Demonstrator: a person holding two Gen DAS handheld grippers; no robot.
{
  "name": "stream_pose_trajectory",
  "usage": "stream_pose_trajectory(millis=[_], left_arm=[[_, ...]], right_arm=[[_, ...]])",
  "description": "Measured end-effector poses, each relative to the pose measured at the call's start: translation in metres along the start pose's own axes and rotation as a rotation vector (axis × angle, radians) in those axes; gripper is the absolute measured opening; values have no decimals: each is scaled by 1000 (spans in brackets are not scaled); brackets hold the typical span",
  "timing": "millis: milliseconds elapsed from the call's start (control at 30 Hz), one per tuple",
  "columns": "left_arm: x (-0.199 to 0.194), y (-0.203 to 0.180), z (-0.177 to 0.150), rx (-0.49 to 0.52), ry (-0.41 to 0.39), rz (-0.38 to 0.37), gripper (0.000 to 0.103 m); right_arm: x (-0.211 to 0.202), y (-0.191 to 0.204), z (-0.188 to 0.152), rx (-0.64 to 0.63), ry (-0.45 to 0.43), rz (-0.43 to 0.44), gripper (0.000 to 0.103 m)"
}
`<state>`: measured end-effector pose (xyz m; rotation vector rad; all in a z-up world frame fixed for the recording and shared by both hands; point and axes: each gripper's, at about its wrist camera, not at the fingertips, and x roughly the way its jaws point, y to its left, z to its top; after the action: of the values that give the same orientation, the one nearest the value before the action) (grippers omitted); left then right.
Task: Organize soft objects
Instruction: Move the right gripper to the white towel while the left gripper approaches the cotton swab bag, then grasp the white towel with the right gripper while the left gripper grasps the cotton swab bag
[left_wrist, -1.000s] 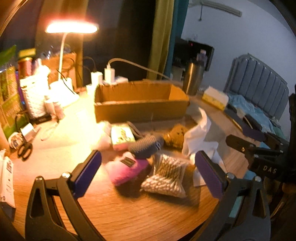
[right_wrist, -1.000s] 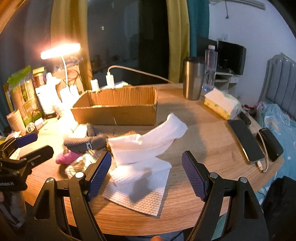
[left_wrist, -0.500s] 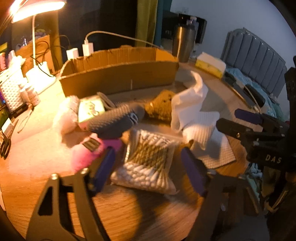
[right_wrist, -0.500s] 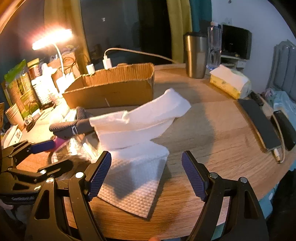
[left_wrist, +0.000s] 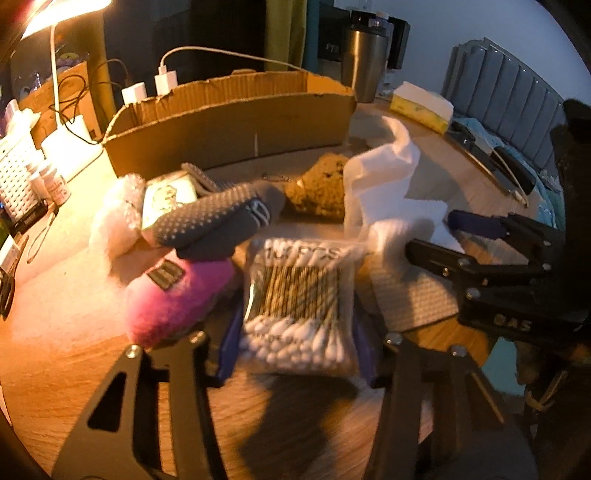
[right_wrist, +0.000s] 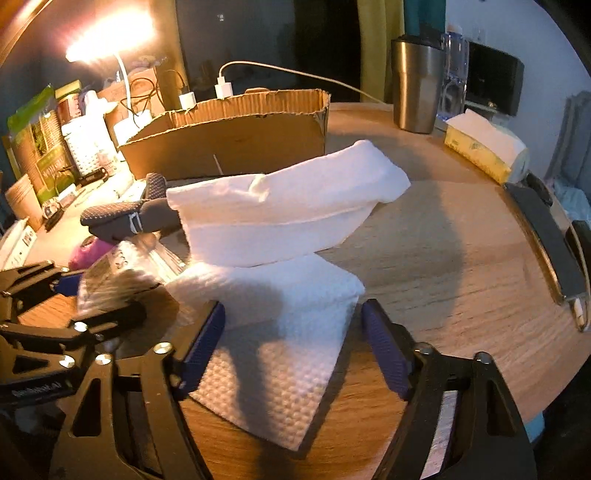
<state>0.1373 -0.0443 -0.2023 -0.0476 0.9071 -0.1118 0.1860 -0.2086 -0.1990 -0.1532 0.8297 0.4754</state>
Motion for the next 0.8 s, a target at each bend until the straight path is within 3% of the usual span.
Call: stream_pose_trajectory(millis=[67,133,233,433,800], left_arm=[[-6,2,0,2,-13,-3,50],[-10,4,3,6,-26,-9,49],[-19,5,6,15,-72,-17,49],[-40,5,16,28,-131,-35,49],[-74,9,43,23,-225,-36,49]], right_arm=[[1,1,1,-22,-6,-31,49],[1,-1,2,-17,-11,-18,18],[0,-2,3,-8,3,5,9],[-17,-5,7,-8,-14,32,8],[-70,-16,42,8,-152,31,8]])
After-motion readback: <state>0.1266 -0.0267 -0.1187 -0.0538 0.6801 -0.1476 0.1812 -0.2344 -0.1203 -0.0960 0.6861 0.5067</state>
